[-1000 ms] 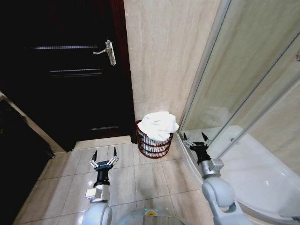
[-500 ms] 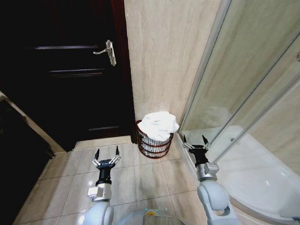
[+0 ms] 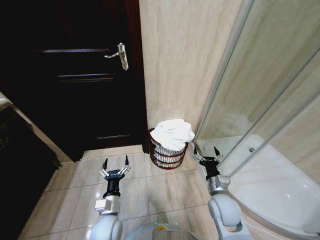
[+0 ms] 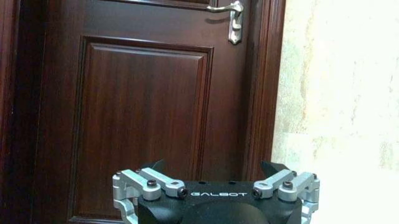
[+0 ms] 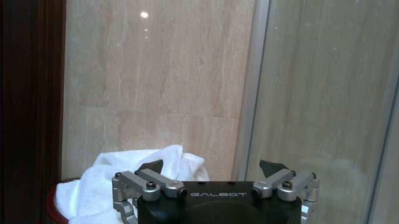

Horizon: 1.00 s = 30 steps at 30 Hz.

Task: Discard the used towel into the hamper.

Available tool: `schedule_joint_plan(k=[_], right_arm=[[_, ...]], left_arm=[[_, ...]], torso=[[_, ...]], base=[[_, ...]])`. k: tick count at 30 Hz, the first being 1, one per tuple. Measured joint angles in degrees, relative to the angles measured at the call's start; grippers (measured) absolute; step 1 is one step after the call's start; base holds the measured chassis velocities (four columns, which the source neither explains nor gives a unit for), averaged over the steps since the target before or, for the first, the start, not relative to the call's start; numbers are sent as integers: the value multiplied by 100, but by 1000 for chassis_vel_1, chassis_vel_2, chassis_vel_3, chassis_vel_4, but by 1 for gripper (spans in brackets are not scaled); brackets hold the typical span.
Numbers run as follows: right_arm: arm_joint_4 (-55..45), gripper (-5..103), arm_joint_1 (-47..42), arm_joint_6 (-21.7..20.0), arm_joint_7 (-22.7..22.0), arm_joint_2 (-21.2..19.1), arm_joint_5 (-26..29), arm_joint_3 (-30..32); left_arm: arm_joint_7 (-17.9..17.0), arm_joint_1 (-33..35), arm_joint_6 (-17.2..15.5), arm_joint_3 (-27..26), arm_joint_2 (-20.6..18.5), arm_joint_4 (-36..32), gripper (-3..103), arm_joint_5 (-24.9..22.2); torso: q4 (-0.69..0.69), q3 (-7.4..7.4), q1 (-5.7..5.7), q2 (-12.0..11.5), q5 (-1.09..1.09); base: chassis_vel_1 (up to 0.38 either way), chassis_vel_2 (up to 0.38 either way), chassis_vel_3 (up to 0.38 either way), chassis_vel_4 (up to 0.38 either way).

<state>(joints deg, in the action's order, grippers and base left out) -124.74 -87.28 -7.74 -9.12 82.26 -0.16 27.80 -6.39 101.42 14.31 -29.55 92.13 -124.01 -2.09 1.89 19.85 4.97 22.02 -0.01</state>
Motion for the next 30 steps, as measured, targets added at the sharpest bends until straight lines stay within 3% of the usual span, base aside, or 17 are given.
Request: schedule_joint_plan(k=[25, 28, 30], right_arm=[[-67, 100, -104, 22, 61, 211, -166, -105], [-104, 100, -141, 61, 182, 202, -71, -35], [-115, 100, -170, 114, 333, 162, 13, 50]], left_arm=[[43, -5, -82, -113, -3, -19, 100, -167], [202, -59, -262, -287, -249, 0, 100, -466], [430, -109, -385, -498, -638, 27, 100, -737]], torso=[[0, 0, 0, 0, 0], [1, 0, 0, 0, 0], [0, 0, 0, 0, -1]], base=[[95, 90, -93, -93], [21, 15, -12, -13], [0, 0, 0, 0]])
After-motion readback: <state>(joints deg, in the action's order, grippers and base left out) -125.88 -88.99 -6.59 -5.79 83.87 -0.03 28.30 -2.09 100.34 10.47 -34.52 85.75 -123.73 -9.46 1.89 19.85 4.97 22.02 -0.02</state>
